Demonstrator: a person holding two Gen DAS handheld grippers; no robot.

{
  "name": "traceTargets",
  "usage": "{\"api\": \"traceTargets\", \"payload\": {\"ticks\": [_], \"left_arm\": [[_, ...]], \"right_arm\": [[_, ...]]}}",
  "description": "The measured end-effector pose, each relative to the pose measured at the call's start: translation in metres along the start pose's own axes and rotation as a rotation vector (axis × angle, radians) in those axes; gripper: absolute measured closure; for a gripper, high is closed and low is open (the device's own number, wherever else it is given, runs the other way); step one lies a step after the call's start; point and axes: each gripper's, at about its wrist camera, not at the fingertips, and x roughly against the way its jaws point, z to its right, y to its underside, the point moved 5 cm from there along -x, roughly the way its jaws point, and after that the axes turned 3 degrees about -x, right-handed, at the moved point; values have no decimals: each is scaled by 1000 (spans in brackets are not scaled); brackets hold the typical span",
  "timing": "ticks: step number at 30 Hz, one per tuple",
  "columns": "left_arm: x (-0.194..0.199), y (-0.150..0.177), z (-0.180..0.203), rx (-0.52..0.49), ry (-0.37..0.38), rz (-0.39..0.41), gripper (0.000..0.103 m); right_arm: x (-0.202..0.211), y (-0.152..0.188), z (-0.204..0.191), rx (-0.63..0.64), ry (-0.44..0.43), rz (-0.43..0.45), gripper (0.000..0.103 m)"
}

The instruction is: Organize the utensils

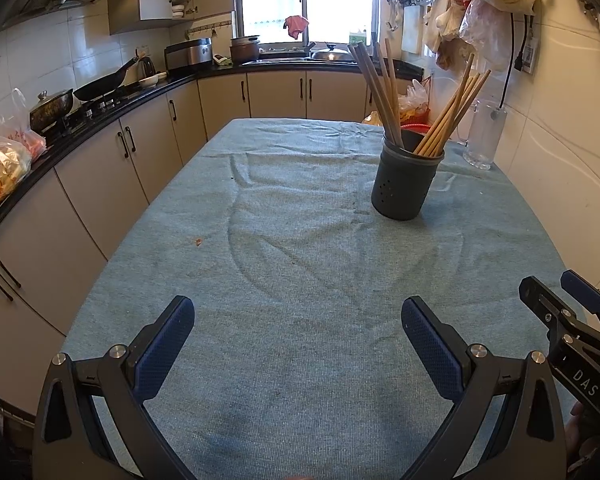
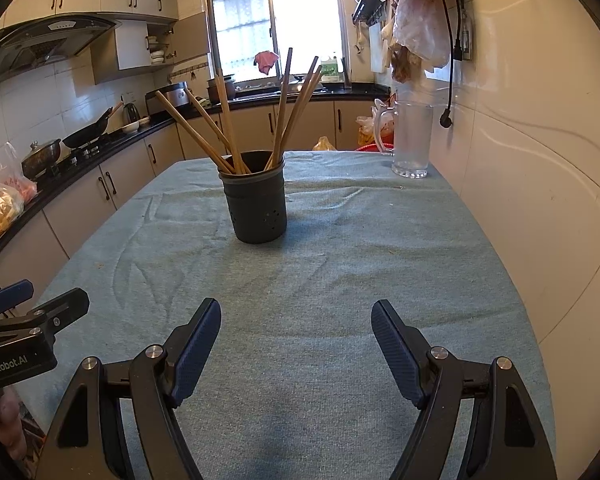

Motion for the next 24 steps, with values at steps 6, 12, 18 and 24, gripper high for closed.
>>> {"api": "traceTargets", "payload": {"ticks": [6,12,18,24], "left_arm": [[0,0,1,4,-3,-1,0],[1,0,1,4,-2,0,0],[1,0,2,5,-3,-1,0],[1,0,2,3,-4,0,0]], "right_arm": [[0,0,0,0,0,0,21],[1,-1,0,-3,-1,1,21],[1,-1,0,-3,-1,1,21],[1,0,-1,-5,-1,2,21]]}}
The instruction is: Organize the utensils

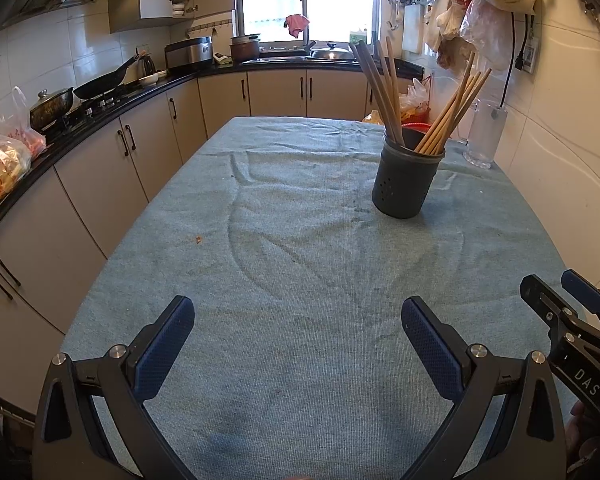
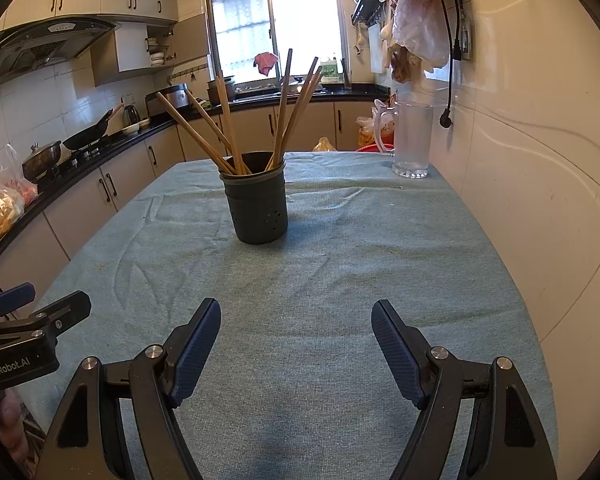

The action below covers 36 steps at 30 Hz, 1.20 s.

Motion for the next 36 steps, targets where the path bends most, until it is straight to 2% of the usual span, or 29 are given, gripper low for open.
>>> {"api": "traceTargets", "payload": {"ticks": [36], "left_arm": [[-3,6,-1,-10,17,-5,0]], "right_arm": [[-2,0,1,-8,-2,12,20]]}}
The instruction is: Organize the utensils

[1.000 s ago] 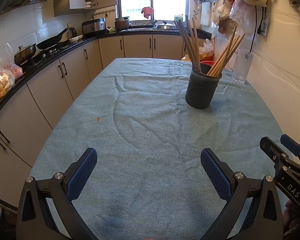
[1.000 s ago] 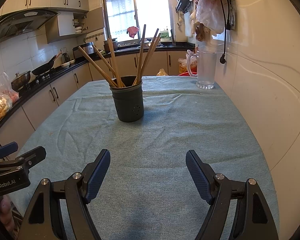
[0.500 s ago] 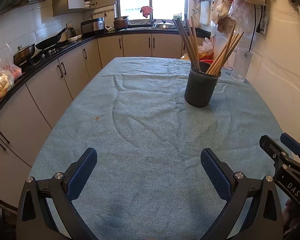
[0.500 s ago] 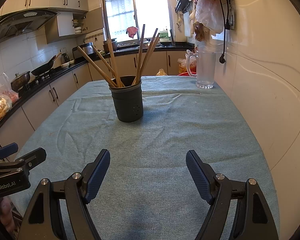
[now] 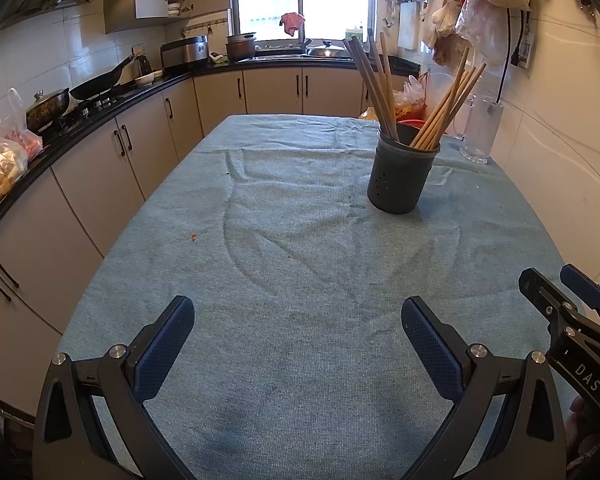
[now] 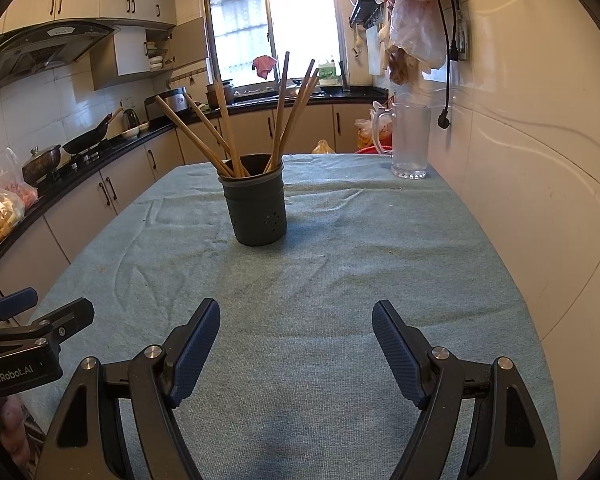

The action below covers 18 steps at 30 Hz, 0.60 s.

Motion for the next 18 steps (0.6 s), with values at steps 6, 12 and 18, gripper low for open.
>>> {"api": "traceTargets", "payload": {"ticks": [6,12,18], "left_arm": [[1,0,-1,2,-3,2,0],[1,-1,0,0,-3,3,0],[2,-1,-1,-1,-4,8,0]], "right_arm": [[2,0,-1,2,0,7,20],[2,1,-1,2,-2,12,20],[3,0,-1,-2,-6,22,20]]}}
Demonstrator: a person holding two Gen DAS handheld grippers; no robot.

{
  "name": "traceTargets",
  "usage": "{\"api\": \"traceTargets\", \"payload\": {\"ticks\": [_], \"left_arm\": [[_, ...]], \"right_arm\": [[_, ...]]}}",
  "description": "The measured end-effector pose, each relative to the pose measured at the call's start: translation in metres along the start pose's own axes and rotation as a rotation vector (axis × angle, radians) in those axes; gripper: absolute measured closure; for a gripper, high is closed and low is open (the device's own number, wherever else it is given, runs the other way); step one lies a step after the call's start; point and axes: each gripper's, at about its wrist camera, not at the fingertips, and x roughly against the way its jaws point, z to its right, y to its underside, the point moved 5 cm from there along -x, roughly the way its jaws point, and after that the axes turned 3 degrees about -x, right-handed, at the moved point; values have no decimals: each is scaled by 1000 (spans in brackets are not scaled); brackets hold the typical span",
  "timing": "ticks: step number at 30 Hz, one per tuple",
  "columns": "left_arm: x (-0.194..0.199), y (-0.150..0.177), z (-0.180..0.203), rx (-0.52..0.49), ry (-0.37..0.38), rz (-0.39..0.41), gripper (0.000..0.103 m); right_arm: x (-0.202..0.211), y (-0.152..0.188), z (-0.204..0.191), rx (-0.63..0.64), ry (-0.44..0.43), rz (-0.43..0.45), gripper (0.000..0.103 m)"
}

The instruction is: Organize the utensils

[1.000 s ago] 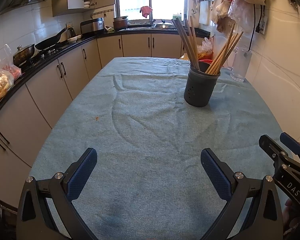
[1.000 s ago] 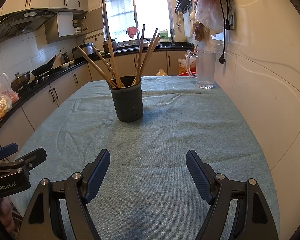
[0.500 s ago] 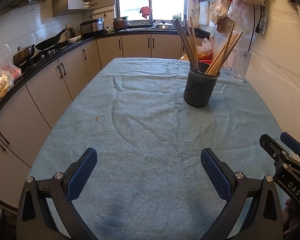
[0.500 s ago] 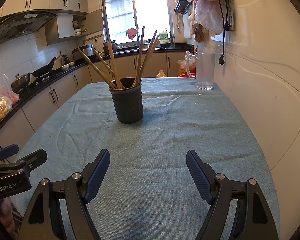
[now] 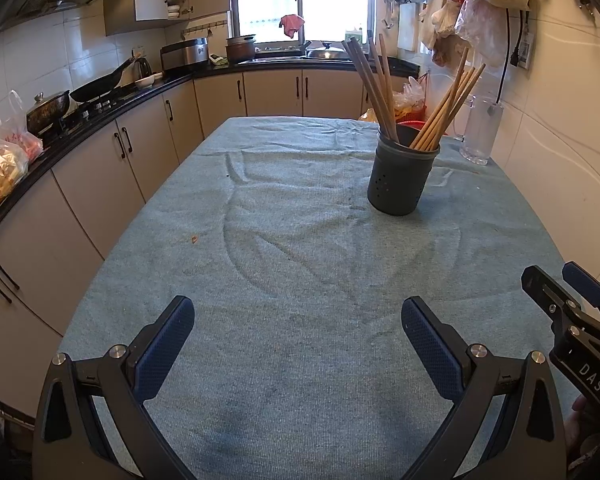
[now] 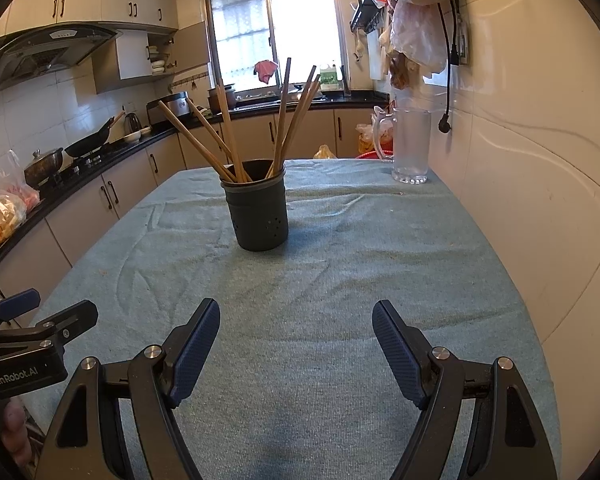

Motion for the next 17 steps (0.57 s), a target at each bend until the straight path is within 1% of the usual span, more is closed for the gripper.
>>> {"api": "traceTargets", "payload": {"ticks": [6,11,17], "left_arm": [[-3,-4,-5,12,-12,7,0],[-9,-5,-11,29,-21,-2,0],[-17,-3,-8,25,-8,-20,0]], "right_arm": [[-1,1,0,-1,-2,-2,20],[-9,4,-1,14,-5,-39,20],[-18,7,2,8,-13,-77,19]]}}
